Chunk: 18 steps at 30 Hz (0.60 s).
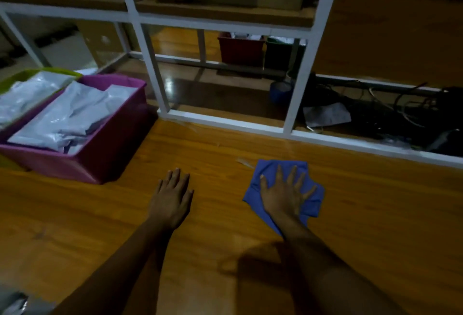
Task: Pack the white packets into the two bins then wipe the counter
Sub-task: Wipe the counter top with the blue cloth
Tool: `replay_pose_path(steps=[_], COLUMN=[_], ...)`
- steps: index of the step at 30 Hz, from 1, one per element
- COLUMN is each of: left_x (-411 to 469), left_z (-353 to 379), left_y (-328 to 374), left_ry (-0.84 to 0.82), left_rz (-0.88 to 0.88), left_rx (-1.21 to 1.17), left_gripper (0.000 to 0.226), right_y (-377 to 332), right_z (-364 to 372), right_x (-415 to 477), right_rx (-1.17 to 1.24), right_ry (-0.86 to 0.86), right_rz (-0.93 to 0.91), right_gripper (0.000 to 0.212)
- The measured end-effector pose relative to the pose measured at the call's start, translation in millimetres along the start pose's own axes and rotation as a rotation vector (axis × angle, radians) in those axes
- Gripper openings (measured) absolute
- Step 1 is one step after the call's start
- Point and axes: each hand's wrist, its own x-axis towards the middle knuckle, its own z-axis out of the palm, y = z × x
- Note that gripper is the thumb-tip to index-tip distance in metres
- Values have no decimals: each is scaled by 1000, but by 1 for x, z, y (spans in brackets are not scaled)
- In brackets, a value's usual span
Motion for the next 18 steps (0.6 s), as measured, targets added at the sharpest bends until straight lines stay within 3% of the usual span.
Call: replay_pose_path(steps=[3, 9, 14, 18], left_x=[37, 110, 135, 132], left_z=[-5, -13, -10, -11], left_y=[-10, -30, -40, -45], left_ry=[12, 95, 237, 293], left_rz=[-20, -132, -299, -222], left_rx=[-12, -39, -14, 57], left_gripper=[84, 71, 54, 44], right_y=[-32, -111, -186, -257], right_z=[6, 18, 29, 49], right_x=[33, 80, 88, 85], right_rx=[-20, -112, -124, -72], right_ry=[2, -18, -1, -46], right_rz=[-42, -527, -594, -849], right_gripper=[73, 75, 70, 64])
